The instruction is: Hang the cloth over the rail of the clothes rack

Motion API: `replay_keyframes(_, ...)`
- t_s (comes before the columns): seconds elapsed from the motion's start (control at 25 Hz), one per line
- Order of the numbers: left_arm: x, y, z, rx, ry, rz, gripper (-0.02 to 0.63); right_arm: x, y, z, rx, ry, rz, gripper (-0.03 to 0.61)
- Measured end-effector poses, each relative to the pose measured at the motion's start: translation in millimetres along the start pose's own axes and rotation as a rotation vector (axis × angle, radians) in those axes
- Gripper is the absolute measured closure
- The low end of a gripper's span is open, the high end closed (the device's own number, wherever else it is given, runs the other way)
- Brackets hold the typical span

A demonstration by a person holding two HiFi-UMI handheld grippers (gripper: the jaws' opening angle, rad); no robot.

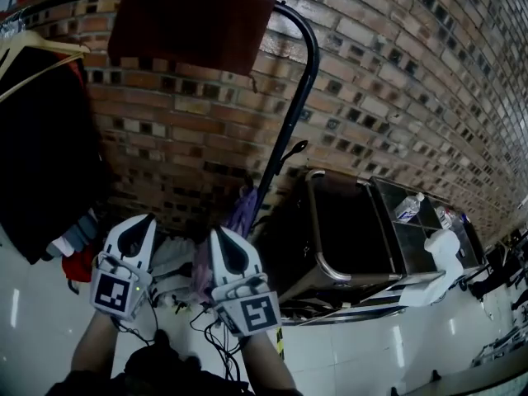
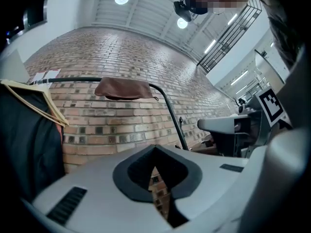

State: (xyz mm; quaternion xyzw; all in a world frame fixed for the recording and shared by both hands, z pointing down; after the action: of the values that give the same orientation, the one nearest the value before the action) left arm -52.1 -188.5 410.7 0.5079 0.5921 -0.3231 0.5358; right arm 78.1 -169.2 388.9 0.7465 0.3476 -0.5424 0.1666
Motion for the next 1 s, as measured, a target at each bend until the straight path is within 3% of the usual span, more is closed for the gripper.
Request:
replay_keyframes(0.24,-6.5,0.4,-26.5,-0.018,-0.015,-0.028,0.601,-13.2,-26.9,-6.1,0.002,-0.044,0.008,0.568)
replay_keyframes(0.48,-21.2,-36.3,-41.6,-0.019,-0.072,-0.078,0.601,-31.5,-33.7,1.6,-0.052,-0.068,0.047,0.568)
replay_keyframes(0.76,-18.2,-65.5,-41.8,-0.042,-0.057,-0.111,0.601,-38.5,-47.8,35.0,-0.047,-0.093,-0.002,0.568)
replay_keyframes(1.0,-23.0,-64.4,-37.3,-0.096,-0.049,-0.116,0.601,-43.4,-59.6,43.9,-0.041,-0.128,-0.053,0.568)
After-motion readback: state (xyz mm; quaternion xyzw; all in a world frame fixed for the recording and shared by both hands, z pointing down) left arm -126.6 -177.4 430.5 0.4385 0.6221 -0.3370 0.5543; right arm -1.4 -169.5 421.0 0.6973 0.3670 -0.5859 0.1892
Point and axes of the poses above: the fingertips, and each gripper's own axes: z forward along the fingers, y to its right, x out of its top, the point moved 2 cm from there along -z, backward along the fingers, and after that the axes turned 13 degrees about x, right-handed, at the moved point
